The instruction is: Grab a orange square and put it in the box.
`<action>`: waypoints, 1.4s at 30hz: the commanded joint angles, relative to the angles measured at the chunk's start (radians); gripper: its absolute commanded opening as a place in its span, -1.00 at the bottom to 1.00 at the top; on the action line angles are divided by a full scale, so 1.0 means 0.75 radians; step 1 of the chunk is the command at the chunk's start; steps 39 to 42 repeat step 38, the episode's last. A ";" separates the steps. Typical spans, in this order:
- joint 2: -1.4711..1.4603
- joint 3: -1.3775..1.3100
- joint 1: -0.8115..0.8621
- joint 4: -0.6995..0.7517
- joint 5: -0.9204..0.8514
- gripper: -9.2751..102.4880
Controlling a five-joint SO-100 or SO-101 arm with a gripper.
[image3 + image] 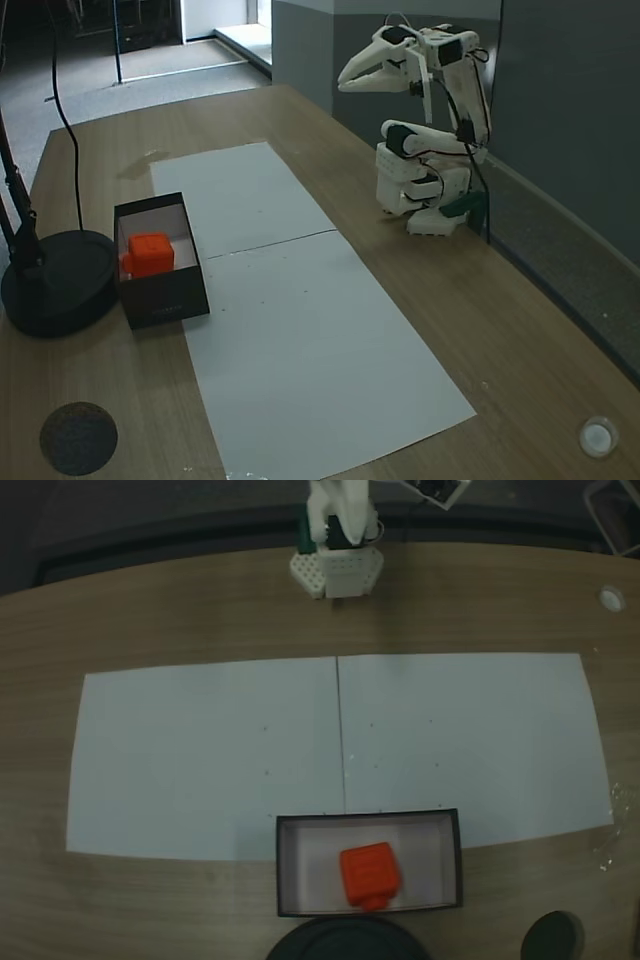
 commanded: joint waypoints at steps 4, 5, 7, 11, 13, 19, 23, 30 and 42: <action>0.012 0.176 0.041 -0.200 0.002 -0.83; 0.012 0.250 0.055 -0.256 0.002 -0.83; 0.012 0.432 0.080 -0.382 0.004 -0.83; 0.012 0.783 0.135 -0.628 0.004 -0.83; 0.014 0.906 0.139 -0.693 0.004 -0.83; 0.014 1.127 0.133 -0.702 0.006 -0.84; 0.014 1.152 0.143 -0.654 0.061 -0.84; 0.014 1.037 0.127 -0.233 0.235 -0.84; 0.014 1.037 0.131 -0.241 0.239 -0.84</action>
